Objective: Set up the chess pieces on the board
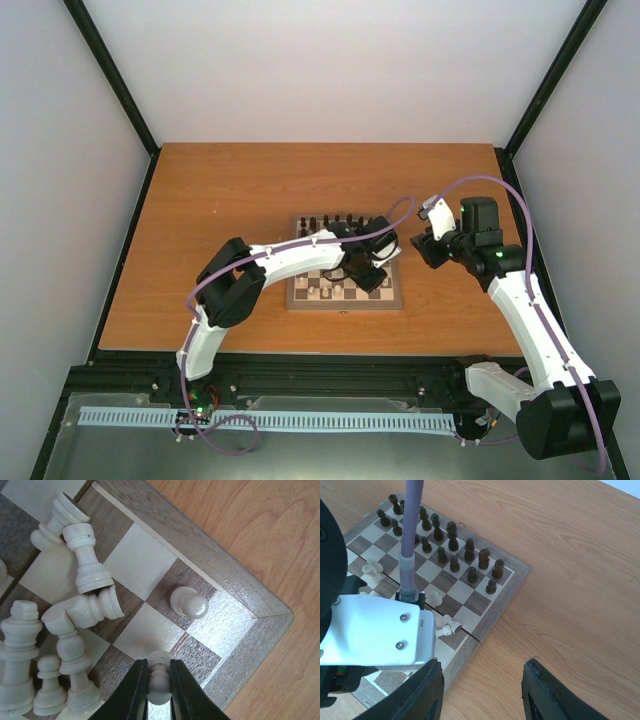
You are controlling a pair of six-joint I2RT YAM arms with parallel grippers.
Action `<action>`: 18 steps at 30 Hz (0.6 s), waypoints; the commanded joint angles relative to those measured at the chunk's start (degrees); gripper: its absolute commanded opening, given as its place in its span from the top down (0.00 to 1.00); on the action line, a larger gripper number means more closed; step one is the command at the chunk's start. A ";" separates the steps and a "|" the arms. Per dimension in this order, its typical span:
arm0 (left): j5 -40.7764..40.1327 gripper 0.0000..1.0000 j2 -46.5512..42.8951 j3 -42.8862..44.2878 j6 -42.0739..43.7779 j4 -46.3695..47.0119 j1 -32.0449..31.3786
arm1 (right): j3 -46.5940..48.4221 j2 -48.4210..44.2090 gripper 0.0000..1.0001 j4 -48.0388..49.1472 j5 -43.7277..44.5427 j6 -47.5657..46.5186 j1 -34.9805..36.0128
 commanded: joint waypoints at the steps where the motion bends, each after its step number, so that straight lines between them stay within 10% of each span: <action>1: 0.76 0.87 0.56 1.34 0.94 0.96 -0.85 | -0.59 -0.08 0.56 1.04 -0.03 0.23 -0.49; 18: -1.16 0.85 3.00 1.86 0.08 1.58 -0.92 | -0.59 0.24 0.56 0.53 -0.87 -0.33 -0.53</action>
